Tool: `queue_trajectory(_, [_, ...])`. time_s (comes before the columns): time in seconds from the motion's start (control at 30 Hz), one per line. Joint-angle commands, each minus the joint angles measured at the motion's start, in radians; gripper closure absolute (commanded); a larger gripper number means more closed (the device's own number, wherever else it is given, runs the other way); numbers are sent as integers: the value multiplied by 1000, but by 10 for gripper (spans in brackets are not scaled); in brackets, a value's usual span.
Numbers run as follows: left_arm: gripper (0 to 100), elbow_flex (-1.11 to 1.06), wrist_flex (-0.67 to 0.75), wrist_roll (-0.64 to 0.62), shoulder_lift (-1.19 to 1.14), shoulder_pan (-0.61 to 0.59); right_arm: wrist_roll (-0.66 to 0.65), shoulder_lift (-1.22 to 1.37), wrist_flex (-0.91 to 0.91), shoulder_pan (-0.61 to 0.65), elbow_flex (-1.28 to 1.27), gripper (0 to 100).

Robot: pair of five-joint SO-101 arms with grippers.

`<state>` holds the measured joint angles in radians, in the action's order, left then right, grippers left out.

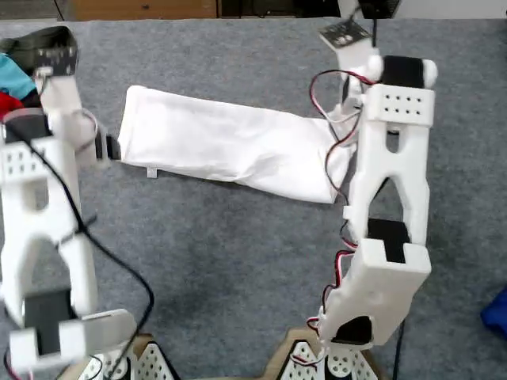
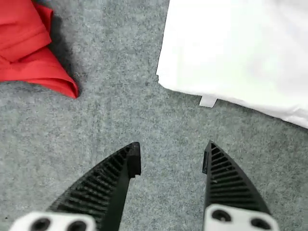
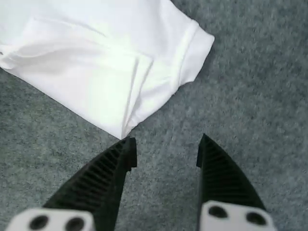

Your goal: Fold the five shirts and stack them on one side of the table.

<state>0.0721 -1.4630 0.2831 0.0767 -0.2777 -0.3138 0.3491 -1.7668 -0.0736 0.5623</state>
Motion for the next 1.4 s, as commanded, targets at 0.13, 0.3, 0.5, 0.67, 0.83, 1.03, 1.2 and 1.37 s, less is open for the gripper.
queue_trajectory(0.13, [772, 701, -180, -2, -444, 15, 86, 35, 8, -42, 16, 774])
queue_trajectory(0.3, [771, 1005, -216, -3, -723, 37, 169, 199, 11, -41, 145, 774])
queue_trajectory(0.5, [771, 1217, -207, 5, -949, 43, 204, 340, -9, -42, 352, 774])
queue_trajectory(0.67, [771, 1324, -157, -2, -1115, 54, 204, 374, -12, -71, 412, 774])
queue_trajectory(0.83, [773, 1379, -66, -3, -1225, 75, 199, 377, -9, -90, 412, 774])
queue_trajectory(1.03, [774, 1382, 20, -3, -1262, 114, 198, 378, 9, -90, 412, 774])
queue_trajectory(1.2, [775, 1358, 92, -2, -1264, 97, 198, 380, 21, -90, 410, 774])
queue_trajectory(1.37, [773, 1310, 124, 5, -1264, 72, 198, 380, 21, -90, 410, 774])
